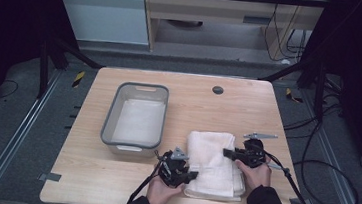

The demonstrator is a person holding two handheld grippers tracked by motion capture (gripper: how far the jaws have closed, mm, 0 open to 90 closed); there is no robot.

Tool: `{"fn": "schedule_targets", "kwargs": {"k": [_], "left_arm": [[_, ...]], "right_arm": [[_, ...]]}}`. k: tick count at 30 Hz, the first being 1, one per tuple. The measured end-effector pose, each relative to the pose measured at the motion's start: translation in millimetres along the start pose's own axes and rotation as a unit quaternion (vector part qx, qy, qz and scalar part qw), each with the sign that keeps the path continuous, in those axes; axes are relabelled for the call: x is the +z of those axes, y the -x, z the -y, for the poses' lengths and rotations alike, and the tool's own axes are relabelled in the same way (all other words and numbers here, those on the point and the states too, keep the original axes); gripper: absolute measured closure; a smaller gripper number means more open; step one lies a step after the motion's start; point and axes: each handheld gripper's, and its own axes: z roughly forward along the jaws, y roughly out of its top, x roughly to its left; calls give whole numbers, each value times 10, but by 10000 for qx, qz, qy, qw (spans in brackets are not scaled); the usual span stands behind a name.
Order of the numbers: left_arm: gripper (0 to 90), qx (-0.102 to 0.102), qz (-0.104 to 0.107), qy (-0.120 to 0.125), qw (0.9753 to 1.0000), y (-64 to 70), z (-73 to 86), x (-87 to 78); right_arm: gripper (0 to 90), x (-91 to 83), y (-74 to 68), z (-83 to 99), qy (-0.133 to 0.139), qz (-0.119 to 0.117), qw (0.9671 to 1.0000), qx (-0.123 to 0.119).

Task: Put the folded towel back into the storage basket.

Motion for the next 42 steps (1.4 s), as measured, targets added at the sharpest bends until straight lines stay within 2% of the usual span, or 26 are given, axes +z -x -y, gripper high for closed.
{"fn": "schedule_targets", "kwargs": {"k": [10,13,17,25,32,38,42], "left_arm": [[730,89,44,122,9999,28,-12,-111],[731,106,42,198,9997,24,-22,-164],[731,101,75,311,9994,27,-51,-249],[731,239,86,574,9980,78,-150,-404],[731,426,-32,715,9965,140,-211,-506],[731,456,-85,802,9957,149,-249,-571],[731,425,-135,888,9950,122,-284,-638]], "right_arm": [[671,-132,-90,-34,199,-36,9998,-89],[671,-171,-109,-52,270,-104,9995,-98],[672,-263,-206,-107,455,-63,9986,-279],[673,-425,-275,-178,748,-91,9966,-342],[673,-535,-337,-237,954,-91,9944,-437],[673,-567,-379,-295,1040,-101,9934,-482],[674,-554,-440,-386,1100,-37,9920,-623]]}}
